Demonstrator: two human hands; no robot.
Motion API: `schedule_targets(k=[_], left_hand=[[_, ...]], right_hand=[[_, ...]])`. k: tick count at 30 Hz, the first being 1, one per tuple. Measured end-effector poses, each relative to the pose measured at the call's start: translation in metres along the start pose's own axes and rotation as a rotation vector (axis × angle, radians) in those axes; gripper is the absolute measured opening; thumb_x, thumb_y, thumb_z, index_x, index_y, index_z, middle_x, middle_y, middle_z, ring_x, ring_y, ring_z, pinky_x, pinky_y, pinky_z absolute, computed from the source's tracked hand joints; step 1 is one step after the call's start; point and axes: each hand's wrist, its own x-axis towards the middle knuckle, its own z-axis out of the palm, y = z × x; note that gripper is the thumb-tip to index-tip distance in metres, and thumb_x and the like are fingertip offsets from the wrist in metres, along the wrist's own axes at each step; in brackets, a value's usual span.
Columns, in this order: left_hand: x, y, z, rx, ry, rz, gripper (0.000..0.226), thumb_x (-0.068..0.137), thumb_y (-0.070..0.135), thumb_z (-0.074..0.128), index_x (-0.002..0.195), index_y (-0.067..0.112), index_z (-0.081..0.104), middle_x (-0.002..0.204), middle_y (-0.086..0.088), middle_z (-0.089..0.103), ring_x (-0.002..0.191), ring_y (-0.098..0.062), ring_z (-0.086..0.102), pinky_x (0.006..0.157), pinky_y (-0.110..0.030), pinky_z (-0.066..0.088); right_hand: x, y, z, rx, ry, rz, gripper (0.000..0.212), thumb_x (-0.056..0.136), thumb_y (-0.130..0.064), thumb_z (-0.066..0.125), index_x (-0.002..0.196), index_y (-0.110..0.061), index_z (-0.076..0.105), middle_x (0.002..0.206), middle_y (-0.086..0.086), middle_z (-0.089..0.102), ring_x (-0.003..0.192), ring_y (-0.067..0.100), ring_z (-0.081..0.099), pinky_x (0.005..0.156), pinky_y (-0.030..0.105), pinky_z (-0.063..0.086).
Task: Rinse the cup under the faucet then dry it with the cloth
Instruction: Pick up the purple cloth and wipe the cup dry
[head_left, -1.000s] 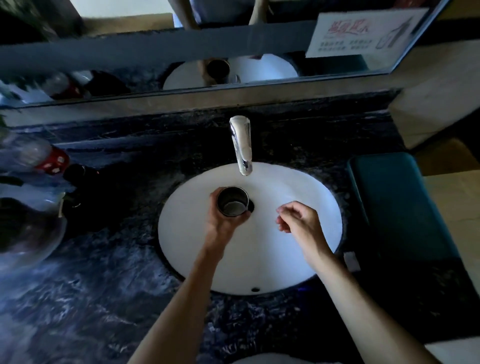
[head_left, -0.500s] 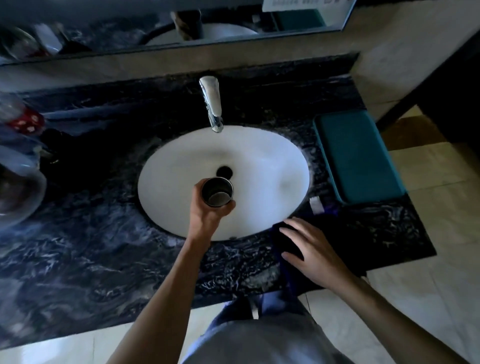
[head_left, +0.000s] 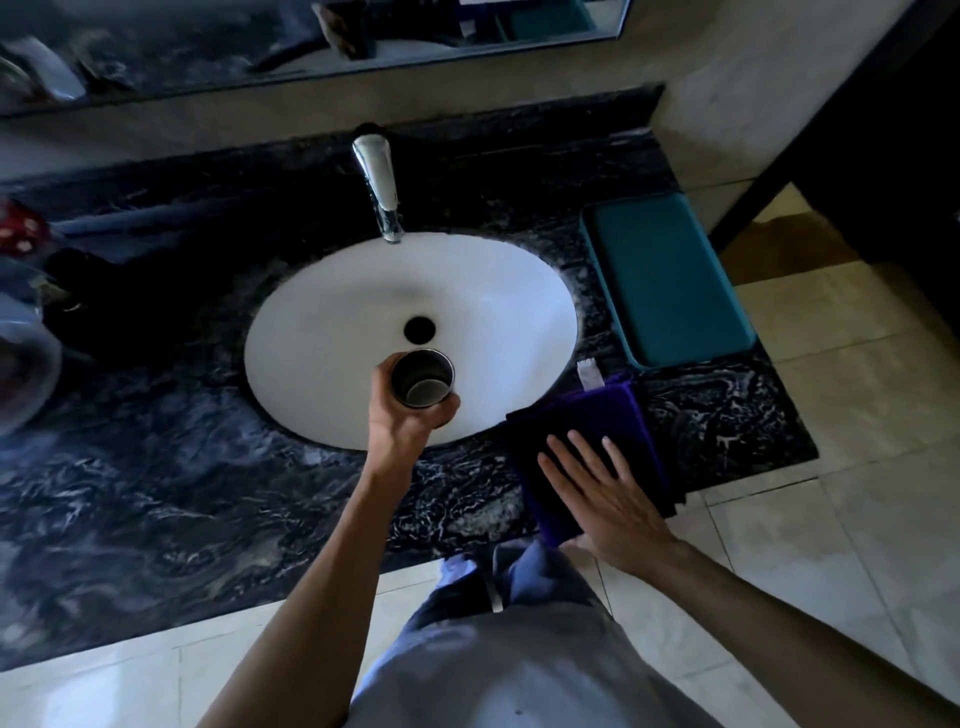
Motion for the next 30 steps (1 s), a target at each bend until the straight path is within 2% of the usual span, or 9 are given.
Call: schedule_targets(k=[4, 7, 11, 17, 20, 24, 26, 28, 30], left_hand=[[-0.008, 0.009, 0.004, -0.03, 0.022, -0.002, 0.069, 0.075, -0.012, 0.085, 0.133, 0.006, 0.051, 0.125, -0.015, 0.065, 0.11, -0.021, 0.064, 0.078, -0.015, 0.055], [-0.01, 0.012, 0.003, -0.041, 0.034, 0.005, 0.069, 0.075, -0.012, 0.085, 0.133, 0.007, 0.052, 0.125, -0.014, 0.065, 0.111, -0.021, 0.064, 0.076, -0.013, 0.054], [-0.01, 0.014, -0.001, -0.048, 0.044, 0.01, 0.07, 0.075, -0.012, 0.085, 0.132, 0.007, 0.052, 0.126, -0.017, 0.064, 0.111, -0.023, 0.064, 0.079, -0.015, 0.055], [-0.01, 0.015, -0.007, -0.063, 0.047, 0.0, 0.067, 0.075, -0.013, 0.084, 0.13, 0.008, 0.052, 0.124, -0.017, 0.064, 0.11, -0.024, 0.064, 0.075, -0.014, 0.055], [-0.01, 0.017, -0.008, -0.077, 0.046, -0.012, 0.066, 0.077, -0.013, 0.083, 0.128, 0.013, 0.051, 0.121, -0.011, 0.064, 0.107, -0.017, 0.064, 0.074, -0.011, 0.054], [-0.008, 0.019, -0.008, -0.077, 0.037, -0.022, 0.066, 0.077, -0.014, 0.082, 0.13, 0.01, 0.051, 0.119, -0.008, 0.063, 0.104, -0.01, 0.063, 0.071, -0.01, 0.054], [-0.007, 0.019, -0.006, -0.069, 0.031, -0.025, 0.067, 0.077, -0.014, 0.083, 0.131, 0.009, 0.051, 0.12, -0.009, 0.063, 0.104, -0.011, 0.064, 0.071, -0.01, 0.054], [-0.006, 0.018, -0.004, -0.071, 0.024, -0.033, 0.067, 0.077, -0.013, 0.083, 0.131, 0.009, 0.051, 0.12, -0.008, 0.064, 0.106, -0.012, 0.064, 0.072, -0.01, 0.054], [-0.003, 0.018, -0.002, -0.052, 0.008, -0.032, 0.068, 0.076, -0.009, 0.086, 0.131, 0.012, 0.052, 0.121, -0.007, 0.065, 0.109, -0.015, 0.065, 0.076, -0.012, 0.054]], right_hand=[[0.002, -0.02, 0.001, 0.102, 0.006, 0.102, 0.121, 0.071, -0.087, 0.046, 0.159, -0.01, 0.014, 0.167, 0.017, 0.003, 0.153, 0.033, -0.006, 0.118, 0.058, -0.001], [0.018, -0.042, -0.007, 0.196, 0.113, 0.29, 0.112, 0.081, -0.088, 0.018, 0.157, -0.005, 0.021, 0.165, 0.022, 0.011, 0.153, 0.038, 0.006, 0.117, 0.057, 0.002], [0.046, -0.056, -0.003, 0.213, 0.134, 0.489, 0.108, 0.084, -0.082, 0.026, 0.155, -0.001, 0.025, 0.163, 0.026, 0.018, 0.152, 0.041, 0.014, 0.119, 0.061, 0.011], [0.051, -0.06, 0.004, 0.194, 0.217, 0.557, 0.068, 0.098, -0.042, 0.028, 0.147, 0.002, 0.042, 0.158, 0.024, 0.033, 0.147, 0.039, 0.03, 0.116, 0.061, 0.027], [0.053, -0.057, 0.007, 0.258, 0.267, 0.554, 0.062, 0.101, -0.036, 0.023, 0.144, 0.001, 0.047, 0.157, 0.021, 0.037, 0.147, 0.036, 0.032, 0.117, 0.058, 0.027], [0.055, -0.053, 0.006, 0.639, 0.421, 0.588, 0.064, 0.106, -0.044, 0.017, 0.146, -0.002, 0.045, 0.159, 0.015, 0.037, 0.15, 0.027, 0.026, 0.123, 0.047, 0.013], [0.053, -0.05, -0.012, 0.98, 0.478, 0.655, 0.055, 0.104, -0.039, 0.036, 0.143, -0.003, 0.048, 0.152, 0.018, 0.046, 0.144, 0.029, 0.038, 0.12, 0.041, 0.023], [0.052, -0.043, -0.029, 1.27, 0.553, 0.781, 0.053, 0.102, -0.041, 0.042, 0.135, -0.003, 0.056, 0.131, 0.021, 0.061, 0.116, 0.032, 0.058, 0.097, 0.028, 0.04], [0.057, -0.035, -0.047, 1.609, 0.623, 0.929, 0.039, 0.104, -0.033, 0.047, 0.126, -0.005, 0.062, 0.121, 0.019, 0.066, 0.098, 0.027, 0.061, 0.086, 0.03, 0.045]])
